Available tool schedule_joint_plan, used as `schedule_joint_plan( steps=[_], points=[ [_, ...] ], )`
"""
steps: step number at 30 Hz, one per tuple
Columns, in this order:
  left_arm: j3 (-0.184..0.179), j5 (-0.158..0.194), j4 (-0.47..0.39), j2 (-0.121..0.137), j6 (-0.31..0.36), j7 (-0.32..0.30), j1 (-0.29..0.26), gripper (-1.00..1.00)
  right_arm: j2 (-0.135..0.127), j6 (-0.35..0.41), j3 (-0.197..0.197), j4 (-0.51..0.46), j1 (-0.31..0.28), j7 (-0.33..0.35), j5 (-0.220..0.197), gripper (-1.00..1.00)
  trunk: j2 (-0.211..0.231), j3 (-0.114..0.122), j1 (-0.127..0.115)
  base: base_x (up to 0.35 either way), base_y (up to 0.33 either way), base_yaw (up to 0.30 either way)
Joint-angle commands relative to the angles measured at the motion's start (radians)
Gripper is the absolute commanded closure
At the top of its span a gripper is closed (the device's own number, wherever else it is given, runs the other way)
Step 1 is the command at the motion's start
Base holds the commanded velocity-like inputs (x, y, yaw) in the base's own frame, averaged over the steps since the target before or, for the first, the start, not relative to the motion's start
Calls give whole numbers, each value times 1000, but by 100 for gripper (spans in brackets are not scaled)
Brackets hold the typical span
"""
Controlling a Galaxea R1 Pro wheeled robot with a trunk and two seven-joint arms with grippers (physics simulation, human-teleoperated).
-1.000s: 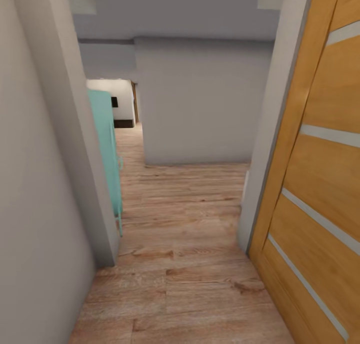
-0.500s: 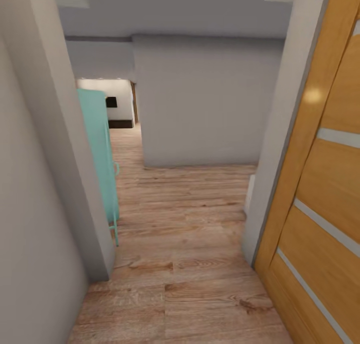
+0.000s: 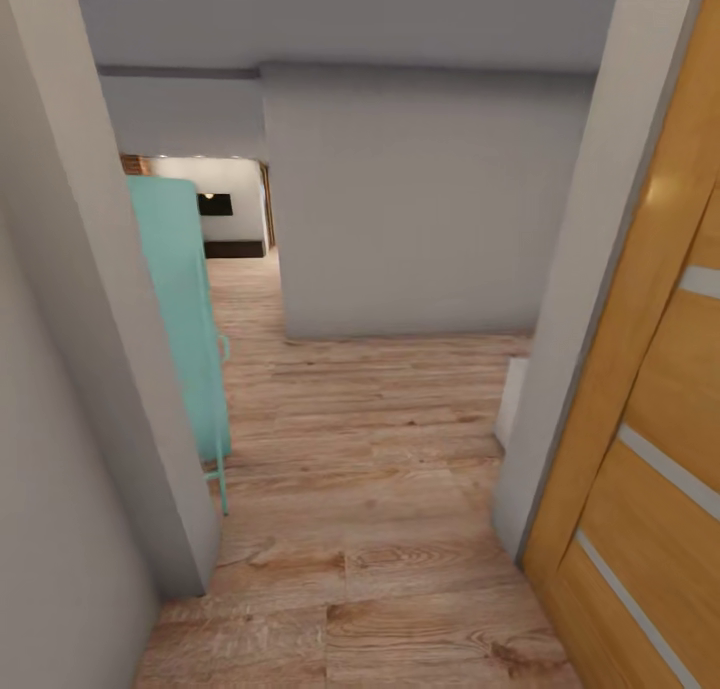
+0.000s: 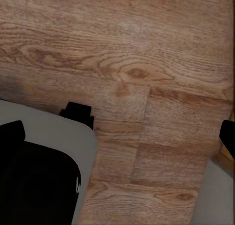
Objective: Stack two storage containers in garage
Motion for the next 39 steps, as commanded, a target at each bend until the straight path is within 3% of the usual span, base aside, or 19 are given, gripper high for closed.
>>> schedule_joint_plan(
  steps=[1,39],
  points=[
    [6,0,-1,0,3,1,0,-100,0,-6,8,3,-1,3,-10,-100,0,-1,1,326,0,0],
    [6,0,-1,0,3,1,0,-100,0,-3,9,3,-1,3,-10,-100,0,-1,1,326,0,0]
  ],
)
